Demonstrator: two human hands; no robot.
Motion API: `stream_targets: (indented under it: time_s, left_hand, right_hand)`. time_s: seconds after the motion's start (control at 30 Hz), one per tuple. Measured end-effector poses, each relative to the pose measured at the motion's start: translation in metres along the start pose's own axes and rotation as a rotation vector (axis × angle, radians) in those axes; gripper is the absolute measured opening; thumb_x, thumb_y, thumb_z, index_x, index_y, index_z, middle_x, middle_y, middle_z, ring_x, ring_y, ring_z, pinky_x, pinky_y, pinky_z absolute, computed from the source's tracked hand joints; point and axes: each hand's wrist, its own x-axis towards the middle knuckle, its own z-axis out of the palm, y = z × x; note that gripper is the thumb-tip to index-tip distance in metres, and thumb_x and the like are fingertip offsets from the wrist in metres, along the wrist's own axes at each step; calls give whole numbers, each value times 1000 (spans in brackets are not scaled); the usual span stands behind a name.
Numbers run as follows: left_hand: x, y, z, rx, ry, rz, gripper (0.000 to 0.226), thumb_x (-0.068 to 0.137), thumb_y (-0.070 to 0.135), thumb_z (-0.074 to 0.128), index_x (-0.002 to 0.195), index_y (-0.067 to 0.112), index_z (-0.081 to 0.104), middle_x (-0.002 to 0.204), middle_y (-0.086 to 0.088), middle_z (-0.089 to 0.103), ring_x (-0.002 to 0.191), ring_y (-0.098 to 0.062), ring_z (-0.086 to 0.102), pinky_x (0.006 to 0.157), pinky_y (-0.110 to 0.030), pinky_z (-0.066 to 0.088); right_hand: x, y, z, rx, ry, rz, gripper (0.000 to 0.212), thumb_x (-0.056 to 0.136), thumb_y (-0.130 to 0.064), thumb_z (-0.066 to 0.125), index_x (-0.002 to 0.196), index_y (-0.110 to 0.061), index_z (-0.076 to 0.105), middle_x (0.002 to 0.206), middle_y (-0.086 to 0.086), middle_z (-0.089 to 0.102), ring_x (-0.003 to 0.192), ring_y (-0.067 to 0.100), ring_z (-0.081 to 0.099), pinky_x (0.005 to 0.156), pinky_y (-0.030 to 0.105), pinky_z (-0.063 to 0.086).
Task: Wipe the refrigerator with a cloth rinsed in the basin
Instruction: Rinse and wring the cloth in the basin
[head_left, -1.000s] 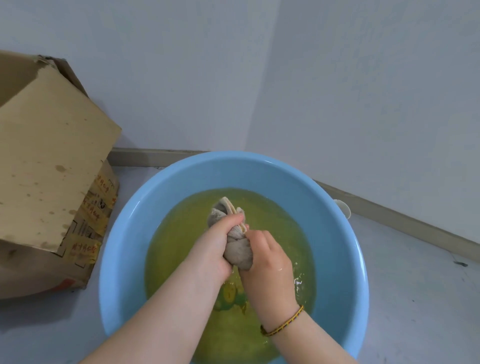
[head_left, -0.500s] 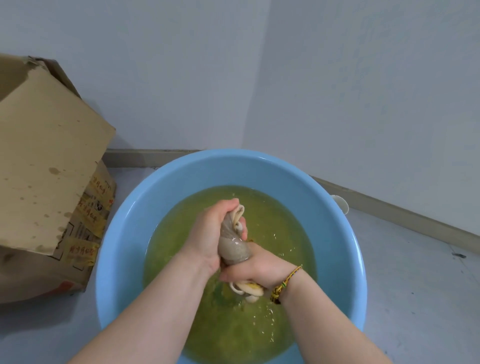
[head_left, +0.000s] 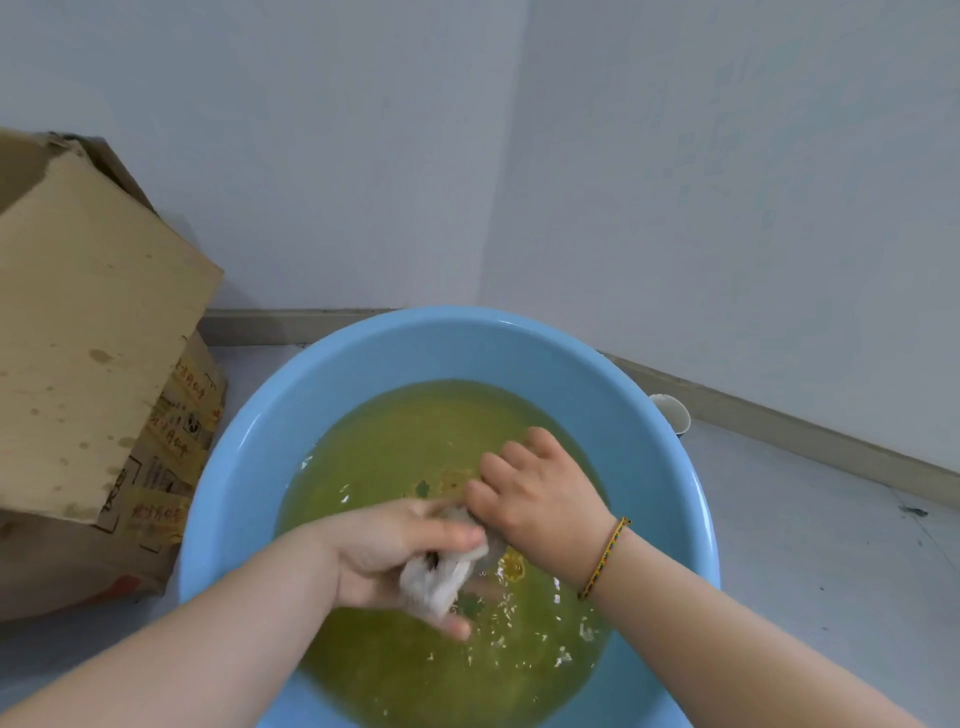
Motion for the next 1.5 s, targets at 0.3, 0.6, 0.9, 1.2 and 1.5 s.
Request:
stream_targets:
  time_s: [0.3,0.6,0.9,1.2,1.5]
  left_hand:
    - [27,15,27,1623,635,17,15,79,11,51,93,18,51,93,-2,66,82,-22,62,51,-25,39]
    - [34,33,23,2240,509,375,25,89,15,41,113,19,45,107,-3,56,93,-27,59,58,-30,31]
    - [37,37,6,1947,670,1128,15,64,19,42,77,19,37,47,2,50,31,-18,45,36,-12,18]
    - [44,28,9,1713,932,787,59,74,23,63,126,26,35,114,3,55,96,-13,58,64,-23,41]
    - [2,46,18,283,506,510,86,69,16,72,140,28,25,115,10,51,97,-4,57,76,-15,50]
  right_hand:
    - [-14,-23,20,292,-371,378,35,22,-15,80,47,-17,57,41,-3,52,33,14,51,35,14,39]
    - [-23,-30,11,1017,-234,1077,30,74,-5,56,56,-21,39,52,-7,42,49,11,38,40,15,26]
    - [-8,-33,0,1542,6,1345,22,44,-6,56,41,-20,40,30,-11,31,33,9,25,36,14,21]
    - [-14,-23,14,1394,-88,1300,28,69,0,66,59,-16,46,50,-5,43,47,12,37,40,17,30]
    - [-15,-20,5,1294,122,1238,33,71,0,69,72,-28,52,57,-8,56,52,-1,51,46,12,38]
